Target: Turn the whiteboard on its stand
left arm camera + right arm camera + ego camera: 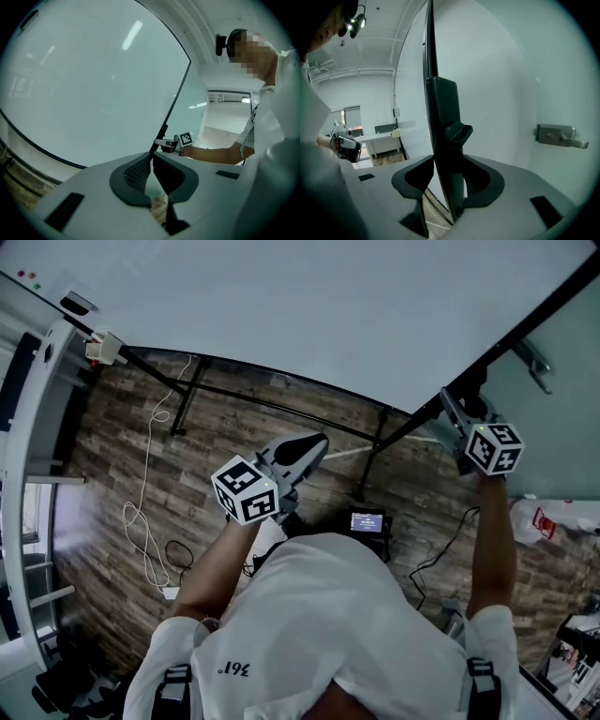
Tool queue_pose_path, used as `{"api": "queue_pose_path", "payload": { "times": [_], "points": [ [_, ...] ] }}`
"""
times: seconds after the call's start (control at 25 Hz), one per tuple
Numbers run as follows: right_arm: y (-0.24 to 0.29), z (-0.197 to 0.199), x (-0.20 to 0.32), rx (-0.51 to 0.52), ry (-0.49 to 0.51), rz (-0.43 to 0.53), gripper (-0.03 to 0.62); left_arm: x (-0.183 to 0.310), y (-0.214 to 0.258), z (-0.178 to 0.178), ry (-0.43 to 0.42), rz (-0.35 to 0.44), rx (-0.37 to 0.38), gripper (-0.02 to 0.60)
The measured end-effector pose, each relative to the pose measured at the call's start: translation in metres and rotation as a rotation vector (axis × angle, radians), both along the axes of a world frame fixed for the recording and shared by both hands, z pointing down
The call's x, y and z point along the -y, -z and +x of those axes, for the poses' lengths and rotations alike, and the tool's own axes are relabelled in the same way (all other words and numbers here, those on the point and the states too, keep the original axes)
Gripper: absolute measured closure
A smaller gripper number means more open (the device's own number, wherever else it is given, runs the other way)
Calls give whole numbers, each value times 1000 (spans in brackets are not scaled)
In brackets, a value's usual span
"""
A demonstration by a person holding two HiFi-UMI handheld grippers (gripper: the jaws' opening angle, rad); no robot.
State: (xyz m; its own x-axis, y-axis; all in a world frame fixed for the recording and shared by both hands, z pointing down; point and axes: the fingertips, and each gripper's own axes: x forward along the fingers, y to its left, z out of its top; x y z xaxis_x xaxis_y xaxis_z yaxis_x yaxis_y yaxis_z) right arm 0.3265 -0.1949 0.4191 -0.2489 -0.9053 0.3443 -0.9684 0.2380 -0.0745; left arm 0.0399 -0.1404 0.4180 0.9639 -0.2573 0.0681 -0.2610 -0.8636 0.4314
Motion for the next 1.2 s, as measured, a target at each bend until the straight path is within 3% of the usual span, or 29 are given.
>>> {"api": "queue_pose_path", "payload": {
  "times": [0.64,1.2],
  "points": [
    [-5,-22,10,3,18,-5,398,12,-6,-9,25,-7,3,574],
    [-3,-55,26,-7,98,0,402,19,-4,-12,59,-12,-2,574]
  ]
}}
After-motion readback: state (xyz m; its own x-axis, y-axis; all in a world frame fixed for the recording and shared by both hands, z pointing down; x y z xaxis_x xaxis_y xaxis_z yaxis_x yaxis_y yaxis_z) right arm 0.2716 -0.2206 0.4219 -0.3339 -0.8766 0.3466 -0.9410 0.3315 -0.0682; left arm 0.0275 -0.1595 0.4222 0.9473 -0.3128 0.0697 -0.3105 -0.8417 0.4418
